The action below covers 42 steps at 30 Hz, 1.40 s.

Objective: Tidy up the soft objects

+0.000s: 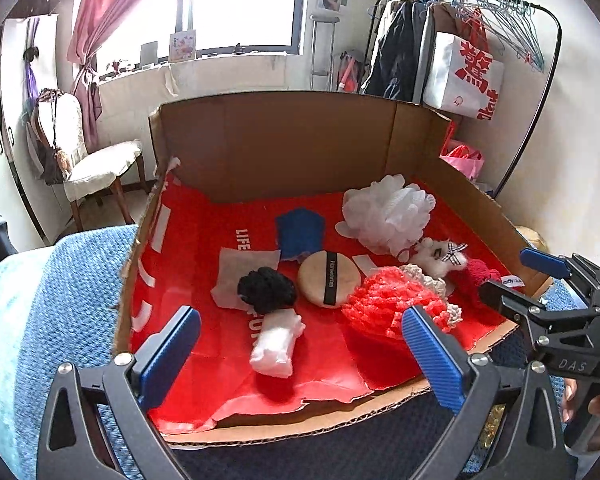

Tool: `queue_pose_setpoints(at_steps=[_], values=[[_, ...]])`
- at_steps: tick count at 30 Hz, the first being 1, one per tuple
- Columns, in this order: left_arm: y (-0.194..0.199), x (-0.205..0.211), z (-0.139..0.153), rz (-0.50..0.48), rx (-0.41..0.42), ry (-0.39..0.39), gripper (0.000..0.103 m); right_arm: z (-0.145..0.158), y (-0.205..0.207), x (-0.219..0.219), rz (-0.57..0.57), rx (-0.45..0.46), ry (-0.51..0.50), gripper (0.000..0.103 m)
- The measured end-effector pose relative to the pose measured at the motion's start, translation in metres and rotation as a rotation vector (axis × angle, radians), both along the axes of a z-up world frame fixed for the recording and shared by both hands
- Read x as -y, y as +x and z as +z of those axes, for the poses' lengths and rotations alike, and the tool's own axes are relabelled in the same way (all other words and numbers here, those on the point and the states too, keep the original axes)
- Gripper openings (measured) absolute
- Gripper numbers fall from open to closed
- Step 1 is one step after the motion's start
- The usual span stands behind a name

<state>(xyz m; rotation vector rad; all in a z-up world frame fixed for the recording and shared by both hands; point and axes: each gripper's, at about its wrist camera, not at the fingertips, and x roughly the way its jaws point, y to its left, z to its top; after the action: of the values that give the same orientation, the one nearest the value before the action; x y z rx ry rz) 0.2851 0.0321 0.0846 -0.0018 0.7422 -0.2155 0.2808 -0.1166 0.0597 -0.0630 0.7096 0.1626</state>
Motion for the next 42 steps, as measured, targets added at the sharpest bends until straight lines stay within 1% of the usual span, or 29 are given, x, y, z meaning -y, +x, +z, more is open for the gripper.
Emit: queue_pose_setpoints(at_steps=[7,12,14,18,24,26,37,42], values=[[0.001,0.004,-0.012,0.011,0.016,-0.005,0.103,-0.013,-0.004,0.002,0.002,0.008,0.008,0.091],[0.001,0.006,-0.021,0.009,0.004,-0.025,0.103,-0.019,-0.006,0.001,-0.009,0.009,-0.006,0.092],[-0.001,0.006,-0.023,0.017,0.012,-0.013,0.103,-0.020,-0.006,0.000,-0.013,0.012,-0.014,0.092],[-0.006,0.012,-0.026,0.022,0.042,0.046,0.103,-0.020,-0.007,-0.001,-0.007,0.014,-0.002,0.092],[-0.009,0.016,-0.030,0.034,0.061,0.075,0.103,-0.024,-0.006,-0.005,-0.030,0.035,-0.038,0.092],[-0.009,0.015,-0.030,0.037,0.065,0.071,0.103,-0.025,-0.006,-0.006,-0.035,0.044,-0.049,0.092],[-0.010,0.012,-0.027,0.070,0.104,0.036,0.103,-0.022,-0.008,-0.001,-0.049,0.090,-0.005,0.092],[-0.011,0.011,-0.026,0.077,0.115,0.031,0.103,-0.023,-0.009,-0.001,-0.053,0.098,-0.011,0.092]])
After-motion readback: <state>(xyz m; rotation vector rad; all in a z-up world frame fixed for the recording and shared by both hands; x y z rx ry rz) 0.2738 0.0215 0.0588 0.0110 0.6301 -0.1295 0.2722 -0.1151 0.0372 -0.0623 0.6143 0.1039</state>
